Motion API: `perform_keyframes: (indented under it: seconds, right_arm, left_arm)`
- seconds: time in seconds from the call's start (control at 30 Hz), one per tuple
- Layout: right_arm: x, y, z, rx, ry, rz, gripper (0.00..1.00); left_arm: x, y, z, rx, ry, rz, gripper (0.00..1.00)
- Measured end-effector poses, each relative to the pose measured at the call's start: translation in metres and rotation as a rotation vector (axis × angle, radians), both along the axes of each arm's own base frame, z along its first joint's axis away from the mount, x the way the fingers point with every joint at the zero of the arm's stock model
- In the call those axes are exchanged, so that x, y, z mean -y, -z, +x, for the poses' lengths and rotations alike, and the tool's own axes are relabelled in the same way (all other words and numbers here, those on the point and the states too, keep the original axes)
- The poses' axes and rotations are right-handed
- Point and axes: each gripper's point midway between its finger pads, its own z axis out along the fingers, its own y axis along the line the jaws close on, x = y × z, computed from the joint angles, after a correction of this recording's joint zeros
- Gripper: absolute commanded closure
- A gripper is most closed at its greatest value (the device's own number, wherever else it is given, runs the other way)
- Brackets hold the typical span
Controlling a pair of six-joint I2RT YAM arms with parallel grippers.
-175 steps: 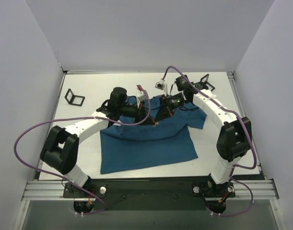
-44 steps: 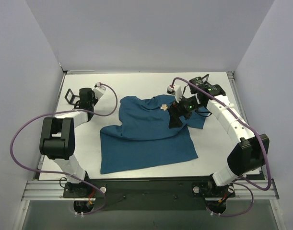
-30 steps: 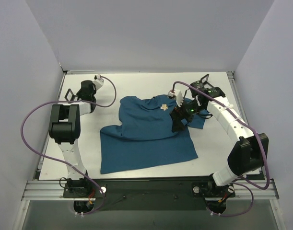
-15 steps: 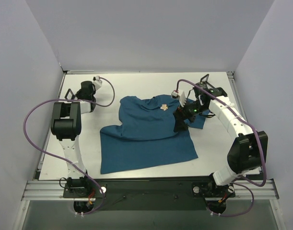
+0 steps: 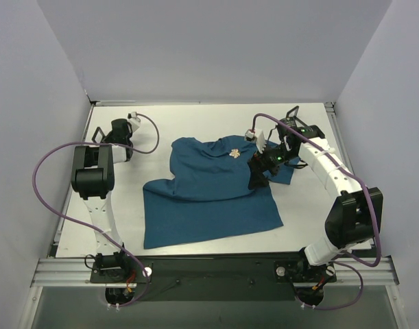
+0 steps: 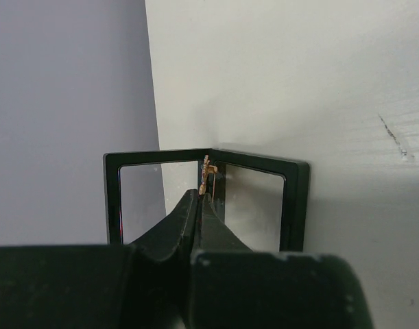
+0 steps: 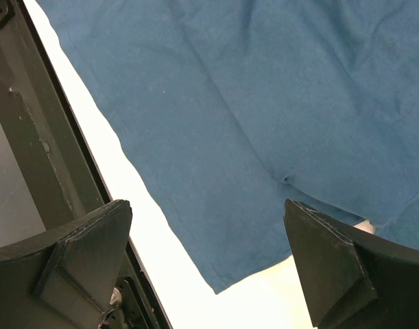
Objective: Remove the brooch from the garment
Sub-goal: Place the brooch in the brooch box.
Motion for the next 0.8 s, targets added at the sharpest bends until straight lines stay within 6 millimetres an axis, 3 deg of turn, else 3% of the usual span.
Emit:
perform_keyframes:
  seconds: [0.8]
  right_arm:
    - [-0.001, -0.0003, -0.0004, -0.003, -0.002, 0.006, 0.0]
  left_arm:
    - [0.0042, 0.0024, -0.0029, 0.045, -0.003, -0.029, 1.0]
